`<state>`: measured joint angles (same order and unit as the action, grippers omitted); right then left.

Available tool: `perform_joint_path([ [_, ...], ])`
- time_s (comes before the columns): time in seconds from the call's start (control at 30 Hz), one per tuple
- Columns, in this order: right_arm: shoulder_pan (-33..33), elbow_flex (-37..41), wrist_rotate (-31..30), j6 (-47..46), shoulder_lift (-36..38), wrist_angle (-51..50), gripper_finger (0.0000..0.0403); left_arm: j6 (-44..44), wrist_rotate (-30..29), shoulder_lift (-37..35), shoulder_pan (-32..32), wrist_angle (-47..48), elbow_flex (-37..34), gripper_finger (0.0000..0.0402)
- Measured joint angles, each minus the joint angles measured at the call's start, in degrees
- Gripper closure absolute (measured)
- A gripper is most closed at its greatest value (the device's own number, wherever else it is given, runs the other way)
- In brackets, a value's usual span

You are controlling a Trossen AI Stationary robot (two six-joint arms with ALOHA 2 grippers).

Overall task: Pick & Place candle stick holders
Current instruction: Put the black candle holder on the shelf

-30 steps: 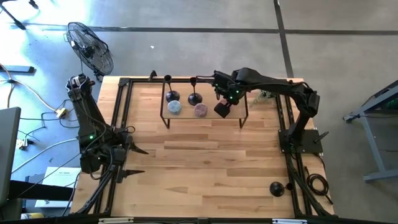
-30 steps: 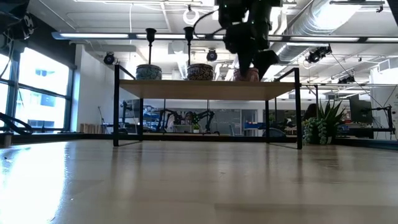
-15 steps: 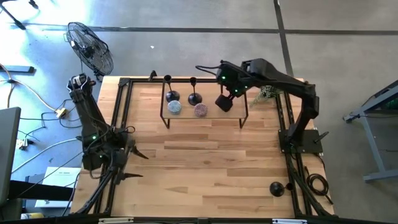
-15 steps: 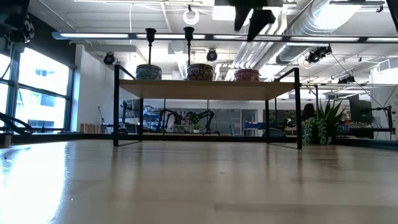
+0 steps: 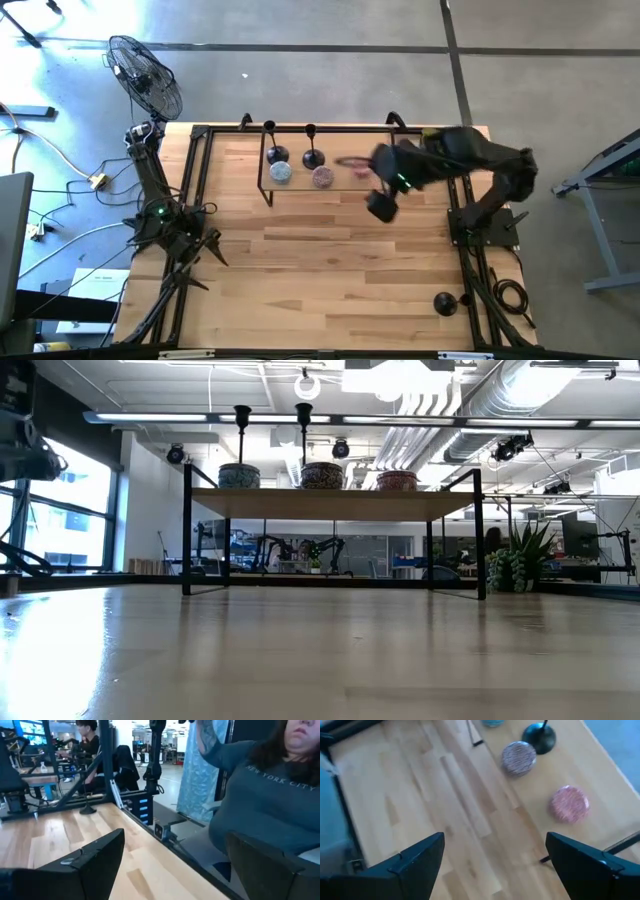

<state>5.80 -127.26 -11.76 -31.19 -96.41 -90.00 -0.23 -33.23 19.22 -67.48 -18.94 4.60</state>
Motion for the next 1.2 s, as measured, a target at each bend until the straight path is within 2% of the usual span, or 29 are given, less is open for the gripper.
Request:
perform_joint_path([
  [0.2,11.60,6.06,-3.88,-14.41,6.39,0.00,0.0059,0.48,-0.35,-5.09,0.02,-0.34,-3.62,0.0062],
  [0.4,21.86,19.03,-3.54,-36.26,13.63,0.02,0.0059,1.98,-0.34,-5.26,0.02,-0.60,-3.71,0.0062],
  [0.6,29.39,33.11,4.15,-59.28,18.84,-0.13,0.0059,1.30,-0.75,-5.24,0.02,0.36,-3.78,0.0062],
  [0.77,32.60,40.30,11.38,-72.03,21.06,-0.11,0.0059,1.34,-0.77,-5.20,0.02,1.14,-3.83,0.0062],
  [0.9,34.00,42.43,16.73,-78.56,21.09,-0.08,0.0060,1.42,-0.83,-5.20,0.02,1.28,-3.86,0.0062],
  [1.2,40.40,42.43,23.35,-89.26,17.94,1.53,0.0059,1.47,-1.72,-5.22,0.02,3.32,-3.89,0.0062],
])
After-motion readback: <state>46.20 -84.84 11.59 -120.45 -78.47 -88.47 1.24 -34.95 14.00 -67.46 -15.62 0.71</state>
